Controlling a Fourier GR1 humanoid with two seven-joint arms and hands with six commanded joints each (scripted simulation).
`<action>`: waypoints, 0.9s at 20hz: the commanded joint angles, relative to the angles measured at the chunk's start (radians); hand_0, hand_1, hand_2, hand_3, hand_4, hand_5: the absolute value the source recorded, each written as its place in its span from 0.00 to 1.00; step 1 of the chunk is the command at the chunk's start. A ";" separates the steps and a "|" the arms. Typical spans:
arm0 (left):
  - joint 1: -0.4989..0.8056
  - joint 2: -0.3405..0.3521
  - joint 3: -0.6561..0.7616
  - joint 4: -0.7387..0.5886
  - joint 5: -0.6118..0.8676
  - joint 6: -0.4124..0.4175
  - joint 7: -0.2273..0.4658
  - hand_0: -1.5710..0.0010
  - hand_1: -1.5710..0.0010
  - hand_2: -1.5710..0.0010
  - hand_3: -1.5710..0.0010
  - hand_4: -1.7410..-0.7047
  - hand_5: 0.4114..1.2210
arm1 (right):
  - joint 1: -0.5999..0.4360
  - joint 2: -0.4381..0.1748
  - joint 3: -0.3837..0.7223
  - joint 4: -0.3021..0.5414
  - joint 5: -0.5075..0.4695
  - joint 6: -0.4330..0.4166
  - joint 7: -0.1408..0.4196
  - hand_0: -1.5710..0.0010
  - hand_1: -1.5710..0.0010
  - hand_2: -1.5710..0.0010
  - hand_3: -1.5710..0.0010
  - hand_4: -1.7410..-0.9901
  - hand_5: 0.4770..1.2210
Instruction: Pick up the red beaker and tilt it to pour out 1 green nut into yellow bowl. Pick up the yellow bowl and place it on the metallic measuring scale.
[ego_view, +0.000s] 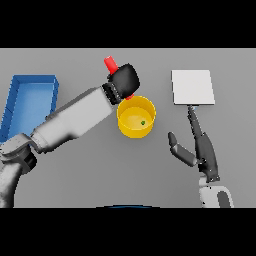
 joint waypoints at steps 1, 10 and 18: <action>-0.006 0.000 -0.023 -0.001 -0.018 0.011 0.002 0.00 0.00 0.00 0.00 0.00 1.00 | -0.015 0.002 -0.004 0.001 0.004 -0.009 0.018 1.00 1.00 1.00 1.00 0.91 0.29; -0.134 -0.048 -0.211 0.048 -0.118 -0.064 -0.073 0.00 0.00 0.00 0.00 0.01 1.00 | -0.021 0.006 0.005 -0.001 0.040 -0.035 0.014 1.00 1.00 1.00 1.00 0.91 0.26; -0.277 -0.031 -0.191 0.143 -0.069 -0.026 -0.115 0.00 0.00 0.00 0.00 0.02 1.00 | -0.023 0.008 0.007 0.001 0.047 -0.042 0.001 1.00 1.00 1.00 1.00 0.95 0.28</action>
